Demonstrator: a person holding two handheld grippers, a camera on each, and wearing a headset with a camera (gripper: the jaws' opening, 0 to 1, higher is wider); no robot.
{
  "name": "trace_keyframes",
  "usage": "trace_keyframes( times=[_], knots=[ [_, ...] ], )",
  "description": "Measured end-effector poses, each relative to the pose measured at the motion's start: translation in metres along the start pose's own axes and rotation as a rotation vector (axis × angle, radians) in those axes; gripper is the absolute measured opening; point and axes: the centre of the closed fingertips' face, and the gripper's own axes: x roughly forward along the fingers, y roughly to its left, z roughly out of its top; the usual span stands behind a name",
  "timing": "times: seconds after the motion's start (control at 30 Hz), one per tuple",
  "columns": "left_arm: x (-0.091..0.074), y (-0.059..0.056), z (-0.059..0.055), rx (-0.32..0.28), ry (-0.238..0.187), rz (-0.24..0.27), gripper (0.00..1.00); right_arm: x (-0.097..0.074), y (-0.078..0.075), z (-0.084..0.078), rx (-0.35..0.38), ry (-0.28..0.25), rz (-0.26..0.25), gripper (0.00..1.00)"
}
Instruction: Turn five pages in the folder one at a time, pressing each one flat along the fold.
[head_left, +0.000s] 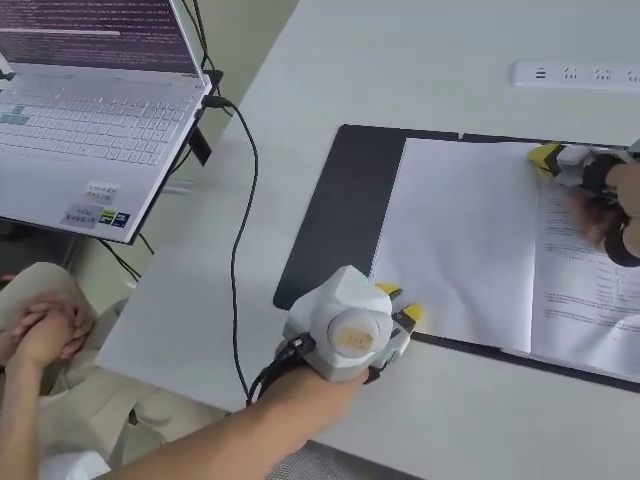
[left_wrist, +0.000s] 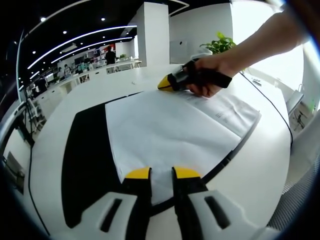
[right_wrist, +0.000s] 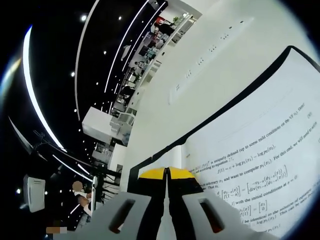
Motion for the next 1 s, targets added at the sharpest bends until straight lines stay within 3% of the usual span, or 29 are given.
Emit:
trace_keyframes(
  times=[0.5,1.0],
  knots=[
    [-0.001,-0.001,0.001,0.003,0.000,0.006,0.15,-0.026,0.004,-0.030,-0.006,0.065,0.033,0.00],
    [0.000,-0.001,0.000,0.009,0.005,0.006,0.14,-0.041,0.002,-0.045,-0.008,0.106,0.048,0.00]
  ],
)
